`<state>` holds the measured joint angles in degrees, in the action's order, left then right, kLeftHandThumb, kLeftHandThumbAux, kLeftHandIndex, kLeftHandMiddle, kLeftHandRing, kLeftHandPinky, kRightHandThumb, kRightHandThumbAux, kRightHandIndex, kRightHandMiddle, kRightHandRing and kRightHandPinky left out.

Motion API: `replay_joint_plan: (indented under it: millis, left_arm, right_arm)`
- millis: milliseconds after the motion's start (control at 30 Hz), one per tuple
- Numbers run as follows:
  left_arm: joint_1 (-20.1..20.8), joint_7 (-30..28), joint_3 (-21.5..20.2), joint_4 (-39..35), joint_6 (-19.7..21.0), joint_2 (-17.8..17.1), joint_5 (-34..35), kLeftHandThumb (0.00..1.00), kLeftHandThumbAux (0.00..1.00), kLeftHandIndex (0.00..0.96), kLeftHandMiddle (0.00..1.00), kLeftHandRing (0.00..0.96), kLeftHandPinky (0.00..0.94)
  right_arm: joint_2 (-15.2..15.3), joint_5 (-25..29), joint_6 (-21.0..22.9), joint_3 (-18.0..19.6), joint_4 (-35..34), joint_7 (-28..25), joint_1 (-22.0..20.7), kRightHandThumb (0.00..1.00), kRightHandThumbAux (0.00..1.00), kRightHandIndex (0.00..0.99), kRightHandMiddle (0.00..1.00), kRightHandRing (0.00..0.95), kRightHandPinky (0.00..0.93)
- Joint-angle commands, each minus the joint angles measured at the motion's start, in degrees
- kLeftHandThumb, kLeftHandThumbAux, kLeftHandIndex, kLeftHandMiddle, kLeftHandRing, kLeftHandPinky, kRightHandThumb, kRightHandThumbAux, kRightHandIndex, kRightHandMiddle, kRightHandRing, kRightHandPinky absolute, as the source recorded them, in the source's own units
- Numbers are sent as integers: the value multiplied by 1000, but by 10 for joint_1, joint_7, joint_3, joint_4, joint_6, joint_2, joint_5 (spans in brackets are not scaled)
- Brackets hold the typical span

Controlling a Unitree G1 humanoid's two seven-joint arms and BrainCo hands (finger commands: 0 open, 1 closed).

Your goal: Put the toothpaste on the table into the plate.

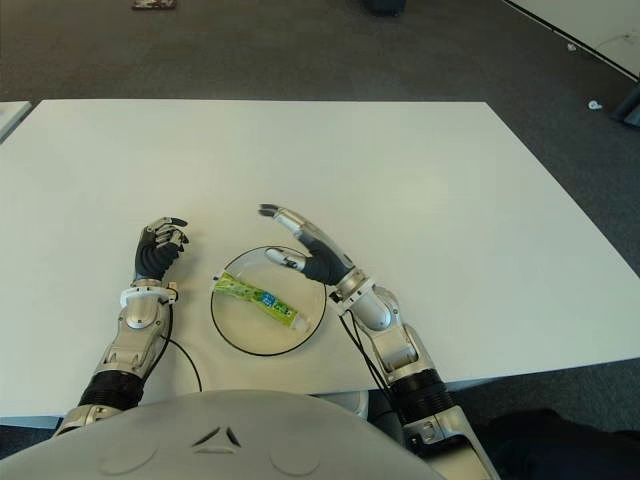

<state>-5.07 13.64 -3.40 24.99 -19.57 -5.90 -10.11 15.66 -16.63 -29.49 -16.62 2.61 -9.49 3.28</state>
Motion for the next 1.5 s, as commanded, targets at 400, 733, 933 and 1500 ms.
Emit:
replay_joint_plan:
  millis: [400, 733, 933, 1500]
  left_arm:
    - [-9, -8, 2, 15, 14, 2, 4, 707, 719, 436, 703, 705, 692]
    - [-8, -9, 4, 16, 18, -2, 2, 707, 719, 436, 705, 711, 701]
    - [-7, -9, 3, 17, 14, -2, 2, 707, 719, 436, 707, 714, 703]
    - [-4, -11, 0, 22, 5, -2, 9, 707, 718, 435, 715, 722, 715]
  right_arm:
    - [-148, 148, -92, 67, 38, 100, 21, 165, 498, 0, 50, 38, 118]
    - [-220, 129, -67, 109, 28, 185, 41, 370, 717, 157, 270, 276, 319]
    - [-231, 104, -44, 124, 41, 243, 36, 655, 725, 389, 452, 456, 501]
    - [-213, 80, -32, 134, 105, 313, 13, 835, 687, 400, 512, 600, 590]
